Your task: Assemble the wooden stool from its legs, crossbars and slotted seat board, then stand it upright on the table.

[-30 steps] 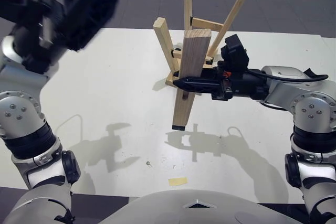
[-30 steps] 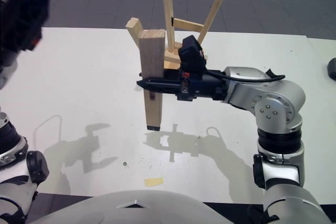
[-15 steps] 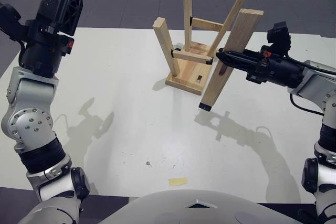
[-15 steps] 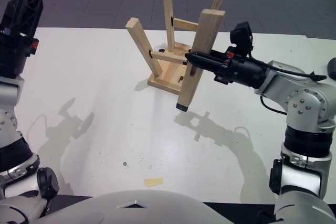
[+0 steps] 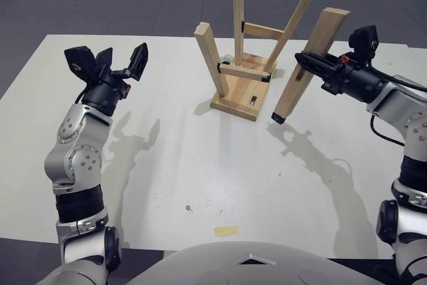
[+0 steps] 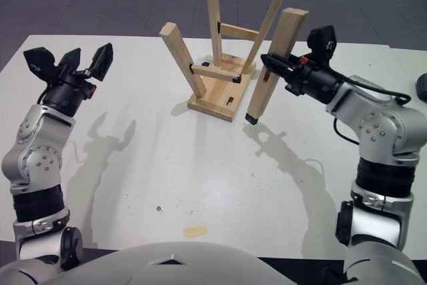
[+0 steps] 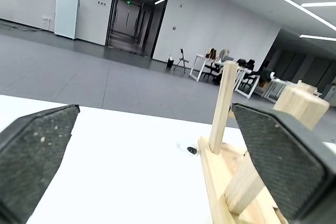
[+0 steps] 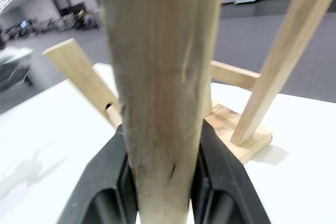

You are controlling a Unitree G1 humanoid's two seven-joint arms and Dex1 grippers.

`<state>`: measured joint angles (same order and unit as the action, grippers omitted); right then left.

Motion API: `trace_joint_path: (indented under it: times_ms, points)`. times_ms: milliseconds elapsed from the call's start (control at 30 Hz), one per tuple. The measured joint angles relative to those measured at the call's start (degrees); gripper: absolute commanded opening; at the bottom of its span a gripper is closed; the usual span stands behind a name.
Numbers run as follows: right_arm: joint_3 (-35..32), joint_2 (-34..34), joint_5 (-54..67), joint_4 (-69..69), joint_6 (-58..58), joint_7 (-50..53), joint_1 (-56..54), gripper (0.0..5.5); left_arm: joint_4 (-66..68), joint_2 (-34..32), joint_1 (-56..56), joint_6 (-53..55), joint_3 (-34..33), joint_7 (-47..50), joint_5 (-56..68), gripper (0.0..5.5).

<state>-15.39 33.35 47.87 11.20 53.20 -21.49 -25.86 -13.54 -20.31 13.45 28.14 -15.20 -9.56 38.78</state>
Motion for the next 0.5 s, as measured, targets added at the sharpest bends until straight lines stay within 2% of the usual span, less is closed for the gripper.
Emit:
trace_joint_path:
  times_ms: [200,500]
  points:
    - [-6.7,-13.0,-0.8,0.1,-3.9,17.2,0.0,1.03,3.6,3.6,0.2,4.0,3.1,5.1,-3.9,5.4]
    - [-10.7,-22.7,0.5,0.8,-5.9,26.8,4.0,1.03,6.4,8.0,2.3,5.2,3.5,8.6,-6.1,5.4]
